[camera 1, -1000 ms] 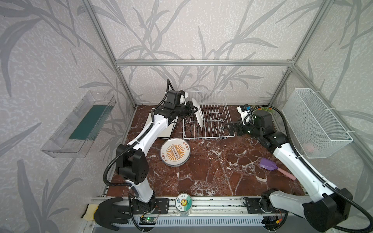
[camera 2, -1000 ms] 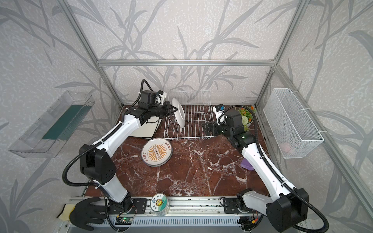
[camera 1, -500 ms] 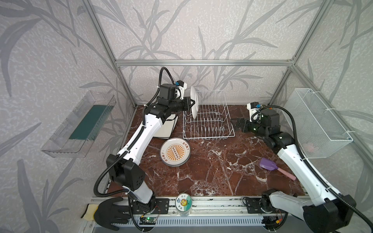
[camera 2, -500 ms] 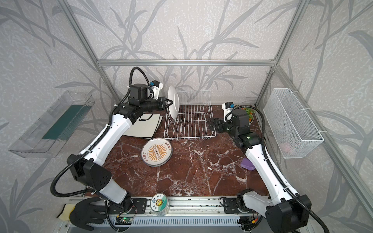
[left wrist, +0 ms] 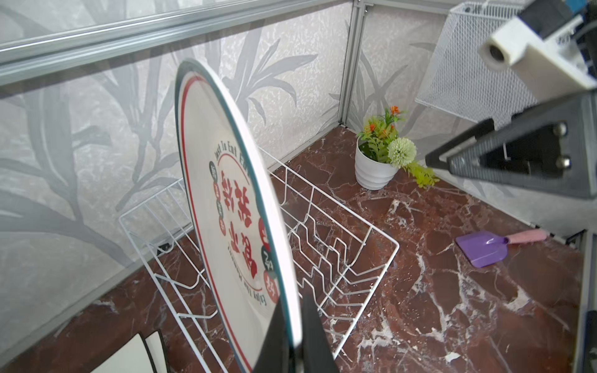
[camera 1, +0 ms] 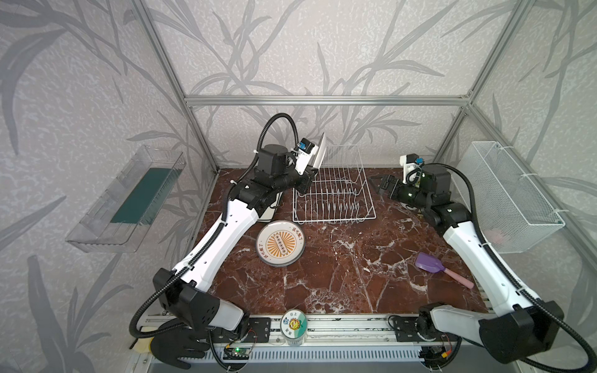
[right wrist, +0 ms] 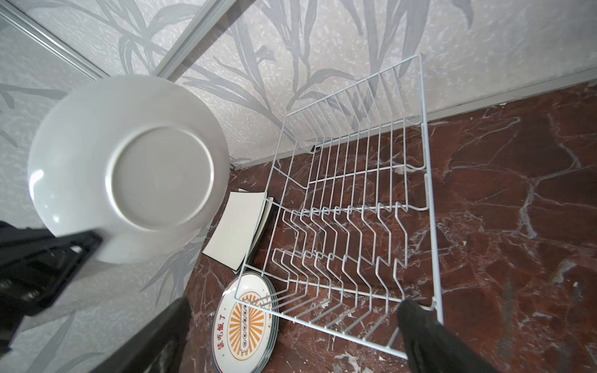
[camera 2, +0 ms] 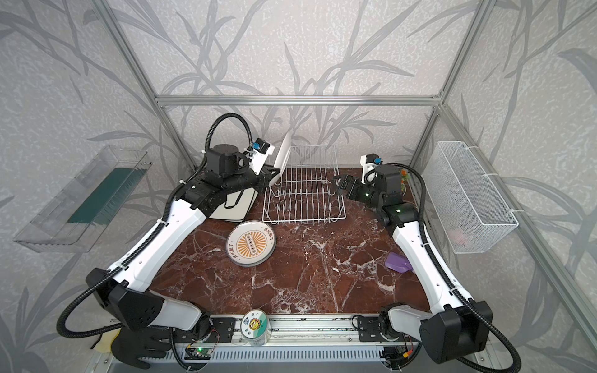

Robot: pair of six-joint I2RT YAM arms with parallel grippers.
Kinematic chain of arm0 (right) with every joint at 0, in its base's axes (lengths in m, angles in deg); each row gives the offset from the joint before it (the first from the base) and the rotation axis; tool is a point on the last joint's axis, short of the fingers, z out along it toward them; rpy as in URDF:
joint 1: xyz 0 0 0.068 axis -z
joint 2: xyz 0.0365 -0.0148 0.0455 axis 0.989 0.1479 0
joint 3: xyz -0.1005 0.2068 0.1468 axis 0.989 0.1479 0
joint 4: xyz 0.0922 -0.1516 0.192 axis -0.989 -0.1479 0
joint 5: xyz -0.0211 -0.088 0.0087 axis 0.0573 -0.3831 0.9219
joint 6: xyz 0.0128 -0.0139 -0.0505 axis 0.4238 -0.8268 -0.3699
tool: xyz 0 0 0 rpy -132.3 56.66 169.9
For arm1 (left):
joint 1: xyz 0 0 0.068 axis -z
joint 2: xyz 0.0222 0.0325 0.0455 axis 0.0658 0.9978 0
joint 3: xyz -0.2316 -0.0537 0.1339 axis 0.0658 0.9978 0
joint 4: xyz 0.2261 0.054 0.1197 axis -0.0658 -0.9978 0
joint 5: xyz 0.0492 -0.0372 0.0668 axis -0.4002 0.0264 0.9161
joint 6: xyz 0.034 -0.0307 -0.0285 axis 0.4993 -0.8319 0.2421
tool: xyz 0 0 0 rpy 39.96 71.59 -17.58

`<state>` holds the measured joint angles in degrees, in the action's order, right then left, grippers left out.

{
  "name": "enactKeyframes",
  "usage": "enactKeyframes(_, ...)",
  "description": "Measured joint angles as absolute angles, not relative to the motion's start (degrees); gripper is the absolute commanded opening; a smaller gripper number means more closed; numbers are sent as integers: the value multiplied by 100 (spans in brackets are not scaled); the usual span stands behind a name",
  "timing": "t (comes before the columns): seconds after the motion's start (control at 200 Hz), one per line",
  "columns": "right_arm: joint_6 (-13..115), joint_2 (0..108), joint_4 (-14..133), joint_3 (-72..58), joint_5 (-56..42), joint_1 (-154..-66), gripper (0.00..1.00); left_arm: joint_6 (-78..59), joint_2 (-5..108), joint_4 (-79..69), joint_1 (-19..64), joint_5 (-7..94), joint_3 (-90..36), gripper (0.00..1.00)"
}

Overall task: Unload the plates from the dish rack
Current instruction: 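Close the left gripper on the plate rim and lift it upward, then carry the printed plate toward the right gripper while the right gripper reaches in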

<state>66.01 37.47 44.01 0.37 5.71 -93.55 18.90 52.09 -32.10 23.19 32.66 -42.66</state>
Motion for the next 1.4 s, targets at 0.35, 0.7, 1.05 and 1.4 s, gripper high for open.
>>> enactKeyframes(0.35, 7405, 4167, 4551, -534, 724, -9387, 97, 3958, 5187, -3171, 2769, 3994, -3538, 0)
enactKeyframes(0.7, 7755, 4835, 4532, -768, 714, -9849, 90, 5586, 5362, -3125, 3272, 4726, -3462, 0)
enactKeyframes(1.05, 7912, 5364, 4422, -1006, 674, -10041, 75, 6635, 5369, -2747, 3562, 5054, -2810, 0)
enactKeyframes(1.4, 7993, 5753, 3944, -1288, 556, -10144, 52, 7066, 5421, -2397, 3628, 5272, -2749, 0)
